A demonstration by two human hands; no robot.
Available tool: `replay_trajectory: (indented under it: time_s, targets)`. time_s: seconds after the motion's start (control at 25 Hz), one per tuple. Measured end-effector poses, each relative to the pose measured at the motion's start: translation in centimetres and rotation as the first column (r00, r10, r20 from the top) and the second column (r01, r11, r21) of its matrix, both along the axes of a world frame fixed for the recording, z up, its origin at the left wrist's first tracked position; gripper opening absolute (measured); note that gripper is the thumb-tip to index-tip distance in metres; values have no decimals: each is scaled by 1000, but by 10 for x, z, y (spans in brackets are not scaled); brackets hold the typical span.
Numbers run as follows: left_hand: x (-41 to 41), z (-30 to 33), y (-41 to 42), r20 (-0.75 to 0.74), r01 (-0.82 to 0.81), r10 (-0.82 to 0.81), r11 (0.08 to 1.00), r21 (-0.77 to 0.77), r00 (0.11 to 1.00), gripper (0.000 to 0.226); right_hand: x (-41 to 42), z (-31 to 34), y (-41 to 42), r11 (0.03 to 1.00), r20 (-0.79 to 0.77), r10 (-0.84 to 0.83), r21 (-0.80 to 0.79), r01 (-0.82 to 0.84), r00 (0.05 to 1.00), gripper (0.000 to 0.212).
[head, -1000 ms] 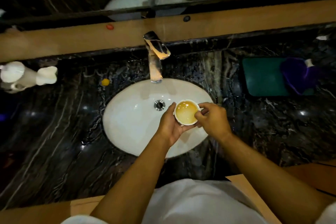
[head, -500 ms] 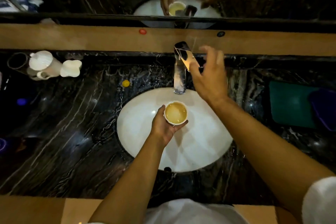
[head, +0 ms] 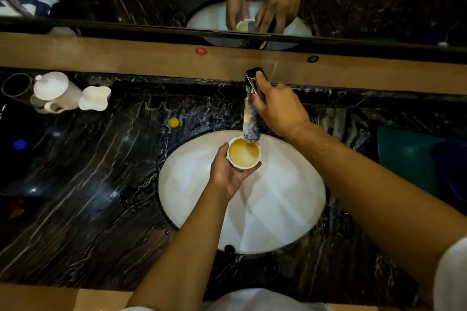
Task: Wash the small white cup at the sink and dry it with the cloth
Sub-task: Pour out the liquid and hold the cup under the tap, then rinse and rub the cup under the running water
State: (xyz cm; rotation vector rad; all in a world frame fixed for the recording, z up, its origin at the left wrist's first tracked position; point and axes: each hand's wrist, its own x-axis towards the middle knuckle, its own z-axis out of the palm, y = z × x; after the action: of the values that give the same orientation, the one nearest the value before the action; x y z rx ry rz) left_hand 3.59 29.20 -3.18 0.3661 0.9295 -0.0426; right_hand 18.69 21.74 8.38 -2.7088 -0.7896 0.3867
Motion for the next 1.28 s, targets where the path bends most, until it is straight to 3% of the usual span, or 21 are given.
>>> replay_trajectory:
  time_s: [0.8, 0.88, 0.96, 1.0, 1.08, 1.16, 1.2, 1.28]
  targets:
    - [12, 4, 4, -35, 36, -36, 999, 5, 999, 49, 15, 22, 7, 991, -11, 111, -68, -111, 994, 62]
    - [11, 5, 3, -38, 42, -42, 999, 9, 998, 49, 15, 21, 3, 994, -21, 104, -19, -104, 994, 63]
    - [10, 4, 3, -41, 49, -48, 998, 31, 998, 48, 10, 16, -6, 981, -117, 25, 196, -2, 993, 61]
    - [10, 3, 3, -39, 51, -49, 997, 49, 998, 48, 3, 10, -13, 922, -184, -52, 368, 118, 981, 55]
    - [9, 1, 4, -38, 64, -62, 995, 76, 997, 45, -18, -11, -31, 676, -345, -281, 591, 440, 895, 37]
    - [10, -1, 4, -50, 76, -72, 994, 83, 996, 42, -43, -41, -48, 499, -531, -464, 504, 705, 709, 26]
    - [10, -1, 4, -55, 80, -75, 993, 89, 996, 42, -55, -58, -55, 486, -615, -479, 410, 772, 627, 23]
    - [11, -3, 3, -44, 91, -86, 988, 124, 995, 39, -79, -80, -59, 514, -791, -348, 288, 808, 503, 31]
